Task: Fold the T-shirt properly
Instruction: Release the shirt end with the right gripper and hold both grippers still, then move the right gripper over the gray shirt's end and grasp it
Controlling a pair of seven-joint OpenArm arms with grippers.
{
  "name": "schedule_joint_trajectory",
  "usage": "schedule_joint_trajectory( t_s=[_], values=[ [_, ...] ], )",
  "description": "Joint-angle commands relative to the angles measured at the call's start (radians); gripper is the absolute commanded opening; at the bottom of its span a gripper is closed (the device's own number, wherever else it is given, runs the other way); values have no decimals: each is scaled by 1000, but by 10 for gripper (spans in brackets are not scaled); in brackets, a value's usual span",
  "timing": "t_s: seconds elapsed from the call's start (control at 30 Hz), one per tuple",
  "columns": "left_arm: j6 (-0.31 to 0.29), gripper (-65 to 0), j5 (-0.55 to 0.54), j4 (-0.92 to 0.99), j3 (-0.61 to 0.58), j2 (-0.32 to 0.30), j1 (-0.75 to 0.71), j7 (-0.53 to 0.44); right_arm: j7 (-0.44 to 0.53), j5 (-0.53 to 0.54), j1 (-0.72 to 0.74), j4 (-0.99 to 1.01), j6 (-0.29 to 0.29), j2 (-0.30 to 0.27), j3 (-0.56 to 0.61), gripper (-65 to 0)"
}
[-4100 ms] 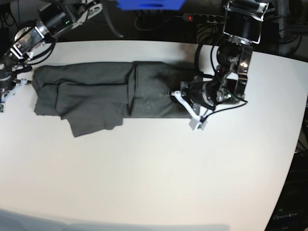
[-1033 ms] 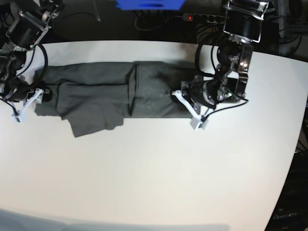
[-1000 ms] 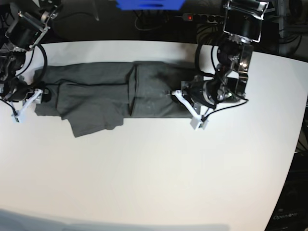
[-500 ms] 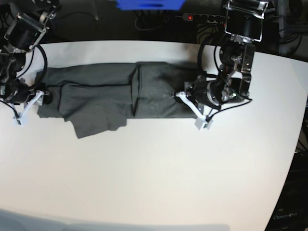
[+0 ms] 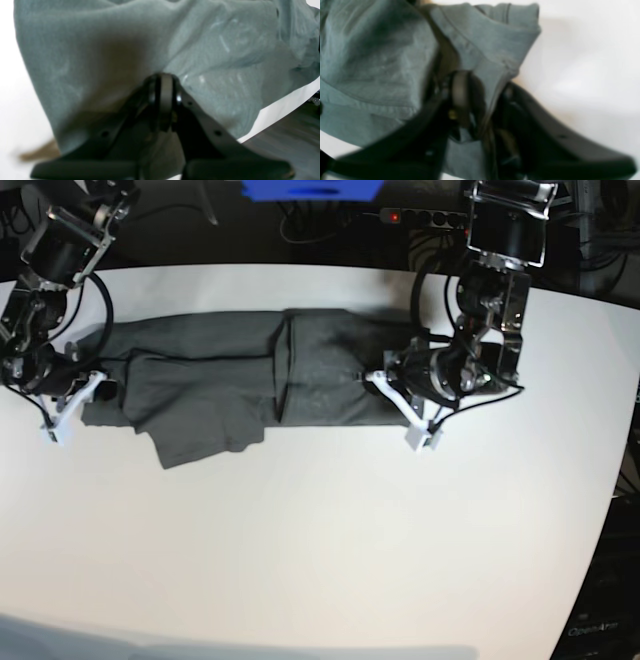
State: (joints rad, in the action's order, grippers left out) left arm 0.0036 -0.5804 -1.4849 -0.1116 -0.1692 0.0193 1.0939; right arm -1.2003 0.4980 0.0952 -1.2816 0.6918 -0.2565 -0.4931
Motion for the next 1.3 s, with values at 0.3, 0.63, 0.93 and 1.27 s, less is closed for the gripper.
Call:
schedule_joint_trajectory(
  t_s=[0.3, 0.63, 0.93, 1.27],
  values=[
    [17, -626, 53, -1, 8, -11, 9, 12, -82, -14, 4, -51, 6, -8, 4, -644],
    [17, -626, 53, -1, 8, -8, 9, 12, -192, -14, -19, -261, 6, 30, 4, -643],
    [17, -626, 53, -1, 8, -6, 9, 12, -196, -14, -30, -361, 6, 121, 4, -643],
    [17, -626, 53, -1, 3, -5, 9, 12, -196, -14, -32, -439, 6, 205, 30, -643]
  ],
)
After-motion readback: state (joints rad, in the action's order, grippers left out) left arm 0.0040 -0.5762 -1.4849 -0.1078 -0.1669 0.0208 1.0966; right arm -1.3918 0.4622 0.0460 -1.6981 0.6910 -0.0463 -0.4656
